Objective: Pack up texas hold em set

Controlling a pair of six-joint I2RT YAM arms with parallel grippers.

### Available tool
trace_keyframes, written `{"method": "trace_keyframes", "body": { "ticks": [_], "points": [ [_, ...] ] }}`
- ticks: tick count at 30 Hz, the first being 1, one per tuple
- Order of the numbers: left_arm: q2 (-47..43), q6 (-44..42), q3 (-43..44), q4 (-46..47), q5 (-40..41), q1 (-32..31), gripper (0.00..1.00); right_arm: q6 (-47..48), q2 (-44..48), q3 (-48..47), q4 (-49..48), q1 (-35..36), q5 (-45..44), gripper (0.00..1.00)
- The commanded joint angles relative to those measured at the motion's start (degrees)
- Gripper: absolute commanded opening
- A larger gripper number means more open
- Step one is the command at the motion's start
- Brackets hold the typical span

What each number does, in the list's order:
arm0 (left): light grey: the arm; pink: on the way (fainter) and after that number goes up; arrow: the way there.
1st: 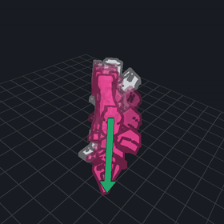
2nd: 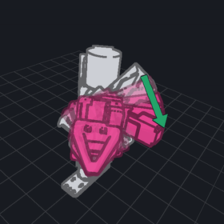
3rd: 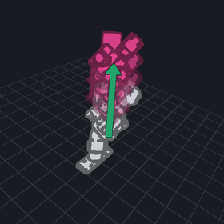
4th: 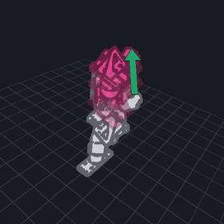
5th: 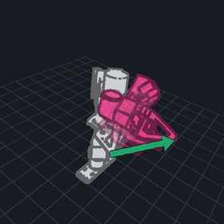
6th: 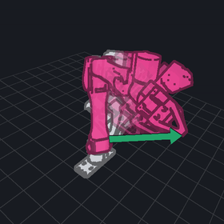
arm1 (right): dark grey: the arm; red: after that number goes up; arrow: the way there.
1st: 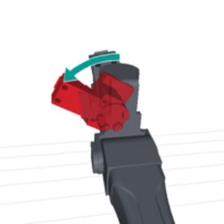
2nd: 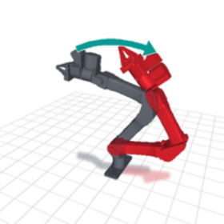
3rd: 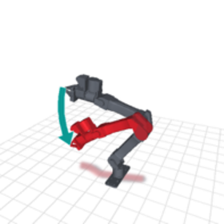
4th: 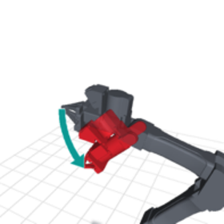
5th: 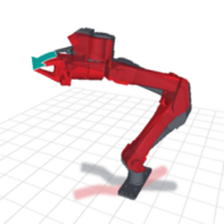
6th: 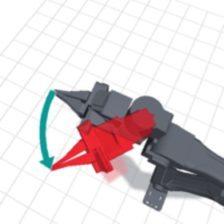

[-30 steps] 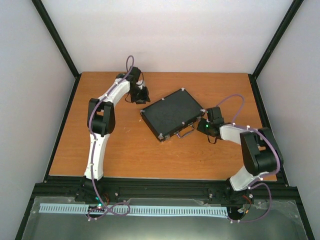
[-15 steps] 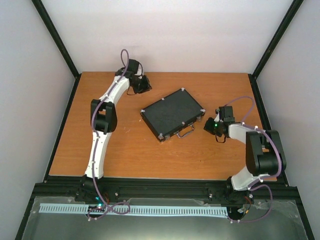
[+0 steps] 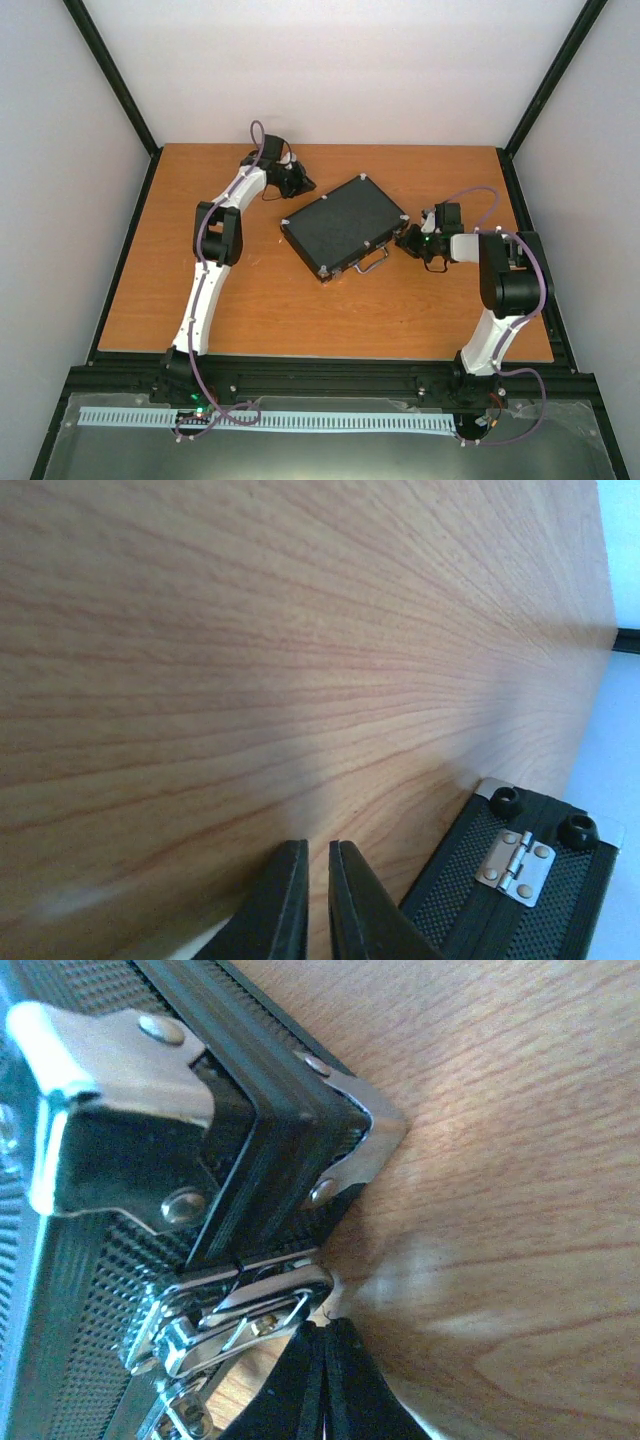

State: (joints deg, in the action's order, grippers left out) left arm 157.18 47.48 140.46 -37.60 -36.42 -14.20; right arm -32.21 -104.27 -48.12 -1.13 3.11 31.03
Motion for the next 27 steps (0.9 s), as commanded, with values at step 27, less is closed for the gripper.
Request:
{"method": "trace_keyframes", "body": {
  "ticks": [27],
  "points": [
    [-3.2, -4.7, 0.0, -6.2, 2.3, 4.2, 0.37, 5.4, 10.1, -3.8, 16.6, -0.6, -11.3, 0.03]
  ]
}}
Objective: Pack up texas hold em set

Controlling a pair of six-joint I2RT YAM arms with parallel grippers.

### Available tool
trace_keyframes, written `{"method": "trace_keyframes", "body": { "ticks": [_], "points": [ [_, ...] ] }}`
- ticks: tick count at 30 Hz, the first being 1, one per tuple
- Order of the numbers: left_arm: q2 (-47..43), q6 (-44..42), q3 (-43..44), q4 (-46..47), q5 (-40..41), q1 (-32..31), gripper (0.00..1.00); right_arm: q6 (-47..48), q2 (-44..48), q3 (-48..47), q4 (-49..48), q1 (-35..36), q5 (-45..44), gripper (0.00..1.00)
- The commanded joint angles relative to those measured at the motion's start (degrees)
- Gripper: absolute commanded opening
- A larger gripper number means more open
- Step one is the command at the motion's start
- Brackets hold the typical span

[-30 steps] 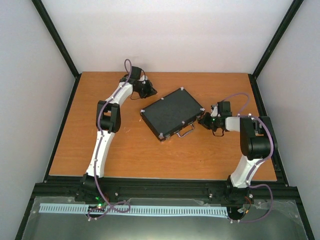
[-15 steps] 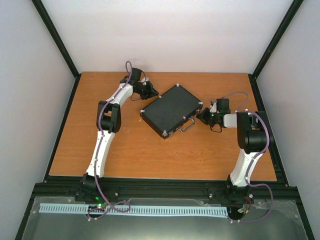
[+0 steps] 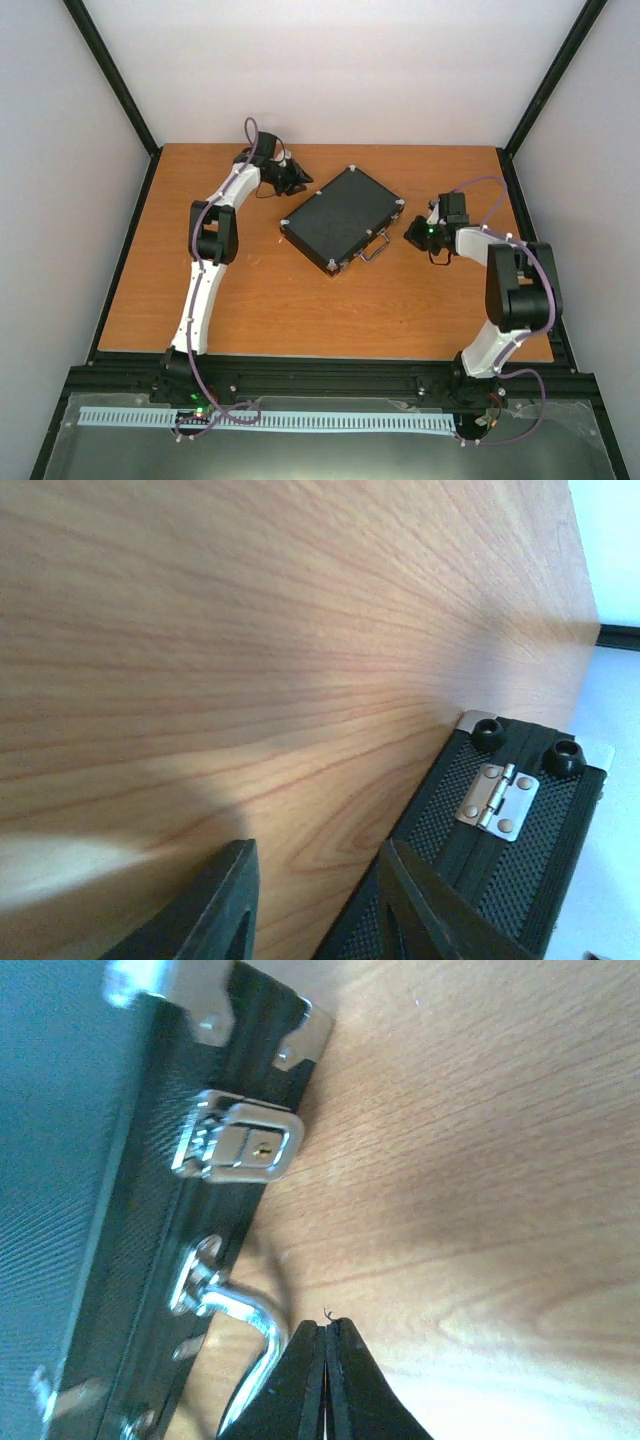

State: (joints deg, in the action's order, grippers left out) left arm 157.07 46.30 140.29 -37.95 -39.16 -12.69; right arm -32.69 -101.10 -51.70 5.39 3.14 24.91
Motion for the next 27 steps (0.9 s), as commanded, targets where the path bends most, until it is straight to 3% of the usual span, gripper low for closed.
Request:
{"method": "trace_keyframes", "body": {
  "ticks": [1, 3, 5, 7, 9, 14, 18, 27],
  "points": [
    [-3.8, -4.5, 0.2, -6.6, 5.9, 3.1, 0.44, 6.8, 8.1, -0.5, 11.9, -0.9, -5.9, 0.03],
    [-5.4, -6.5, 0.2, -8.2, 7.7, 3.6, 0.64, 8.2, 9.8, -1.3, 14.9, -1.4, -7.2, 0.11],
    [-7.1, -9.1, 0.2, -10.1, 10.2, 4.0, 0.83, 9.9, 10.5, -2.9, 18.0, -1.6, -8.4, 0.33],
    [-8.9, -11.8, 0.2, -12.0, 12.3, 4.2, 0.99, 11.4, 11.5, -4.4, 20.5, -1.6, -9.4, 0.62],
    [-10.9, -14.3, 0.0, -14.0, 14.6, 4.2, 1.00, 12.2, 12.7, -5.6, 22.4, -1.6, -12.0, 0.98],
    [-17.4, -18.8, -2.5, -18.1, 20.2, 4.3, 1.00, 13.8, 15.9, -8.4, 25.8, -1.6, -16.2, 1.00],
    [-25.0, -21.0, -8.2, -18.7, 26.6, 4.3, 1.00, 14.4, 18.8, -9.6, 28.1, -1.6, -19.2, 1.00],
    [-37.4, -23.6, -20.6, -19.6, 32.8, 4.2, 1.00, 14.2, 21.8, -8.6, 31.2, -1.5, -22.1, 1.00]
  ]
}}
